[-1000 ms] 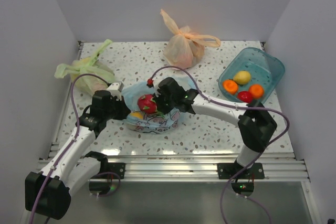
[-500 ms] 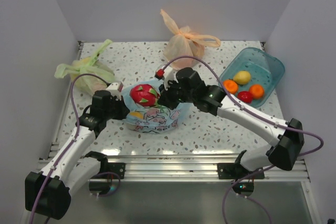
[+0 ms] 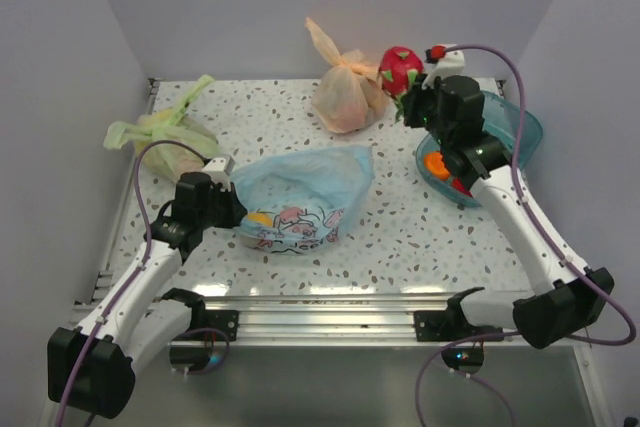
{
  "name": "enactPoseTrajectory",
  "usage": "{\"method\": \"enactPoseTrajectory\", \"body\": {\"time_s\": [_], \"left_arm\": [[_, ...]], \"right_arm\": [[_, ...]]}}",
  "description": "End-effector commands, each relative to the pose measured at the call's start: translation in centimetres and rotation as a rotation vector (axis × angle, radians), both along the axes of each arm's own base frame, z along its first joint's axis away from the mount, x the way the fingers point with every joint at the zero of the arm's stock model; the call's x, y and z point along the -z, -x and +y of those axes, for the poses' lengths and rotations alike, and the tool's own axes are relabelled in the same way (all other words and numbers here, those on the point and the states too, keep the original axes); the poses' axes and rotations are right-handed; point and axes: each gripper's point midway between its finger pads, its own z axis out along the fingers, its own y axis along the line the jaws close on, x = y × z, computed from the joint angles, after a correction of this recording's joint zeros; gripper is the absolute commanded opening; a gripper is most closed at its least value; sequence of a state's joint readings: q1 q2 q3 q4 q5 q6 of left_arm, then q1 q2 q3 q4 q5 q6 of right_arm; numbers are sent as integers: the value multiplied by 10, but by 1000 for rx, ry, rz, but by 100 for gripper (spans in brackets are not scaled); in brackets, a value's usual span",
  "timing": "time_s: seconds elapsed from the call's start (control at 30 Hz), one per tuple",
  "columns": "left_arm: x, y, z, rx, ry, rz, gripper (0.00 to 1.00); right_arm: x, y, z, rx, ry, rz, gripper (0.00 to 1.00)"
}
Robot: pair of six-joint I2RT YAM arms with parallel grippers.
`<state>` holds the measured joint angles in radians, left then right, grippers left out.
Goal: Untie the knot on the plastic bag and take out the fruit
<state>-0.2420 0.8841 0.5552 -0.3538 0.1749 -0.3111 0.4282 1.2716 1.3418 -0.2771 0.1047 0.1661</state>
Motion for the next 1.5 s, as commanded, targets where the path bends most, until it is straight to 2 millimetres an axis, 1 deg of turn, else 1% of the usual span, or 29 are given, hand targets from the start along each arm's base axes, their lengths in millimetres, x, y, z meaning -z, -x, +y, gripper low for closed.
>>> {"method": "enactPoseTrajectory", "body": {"time_s": [0.0,0.07,0.1,0.13,0.17,0.2,0.23,0.3,0.33,0.4,0.43,0.53,0.6,0.67,0.7,0.73,0.77,0.8,0.83,0.93,1.1,1.13,1.17,1.2,1.27,1.3,1.37,1.4,1.47], "left_arm": [[-17,-11,0,-3,10,-67,6],[-17,-11,-1,-1,12,-66,6],[-17,-11,-1,2,12,-67,6],[-17,-11,-1,3,13,-66,6],[-18,-11,-2,3,15,-67,5],[-18,-11,-2,4,14,-69,6],[-18,-11,-2,4,14,-69,6],[-19,-11,-2,5,13,-73,6],[-19,-11,-2,6,16,-70,5],[-18,-11,-2,6,14,-70,5],[-19,-11,-2,6,15,-71,6],[-18,-11,-2,7,15,-71,5],[-18,-11,-2,9,15,-68,6],[-18,-11,-2,7,15,-68,6],[-19,-12,-2,8,14,-71,6],[-18,-11,-2,8,14,-68,6],[-18,-12,-2,5,13,-68,6],[-18,-12,-2,6,12,-69,6],[-18,-11,-1,4,12,-67,6],[-18,-12,-1,3,11,-69,6],[-17,-12,-1,3,10,-66,6],[-17,-12,-1,1,10,-66,6],[-17,-12,-1,2,11,-65,6],[-17,-12,-1,2,9,-66,6],[-16,-12,-1,-3,9,-62,6],[-16,-12,0,-4,6,-63,6],[-16,-12,0,-6,6,-63,6],[-16,-12,1,-9,5,-63,6],[-15,-12,1,-11,4,-62,6]], "right_arm": [[-20,-32,-95,400,-72,-65,0],[-8,-41,-125,510,-112,-45,0],[7,-47,-139,563,-115,-16,0],[15,-51,-162,629,-128,-9,0],[20,-55,-173,668,-164,-5,0],[38,-61,-182,697,-163,32,0],[46,-64,-202,747,-171,45,0],[64,-69,-220,801,-185,81,0],[79,-73,-240,849,-179,109,0],[89,-75,-262,902,-184,120,0],[104,-79,-270,923,-176,152,0],[120,-81,-289,960,-195,188,0],[136,-85,-295,963,-198,226,0],[153,-85,-302,984,-183,275,10],[156,-85,-304,990,-182,283,17],[160,-85,-304,990,-180,297,40],[162,-84,-303,988,-186,310,50],[159,-82,-301,981,-197,312,60],[154,-81,-299,970,-205,302,77],[133,-76,-287,918,-241,262,93],[96,-67,-248,758,-205,227,96],[83,-65,-229,699,-199,208,96],[80,-62,-219,663,-173,212,96],[75,-61,-196,604,-160,207,96],[60,-55,-169,510,-157,184,96],[57,-51,-136,419,-130,181,96],[46,-44,-103,313,-114,162,96],[43,-37,-74,229,-88,156,96],[36,-26,-38,102,-81,142,96]]}}
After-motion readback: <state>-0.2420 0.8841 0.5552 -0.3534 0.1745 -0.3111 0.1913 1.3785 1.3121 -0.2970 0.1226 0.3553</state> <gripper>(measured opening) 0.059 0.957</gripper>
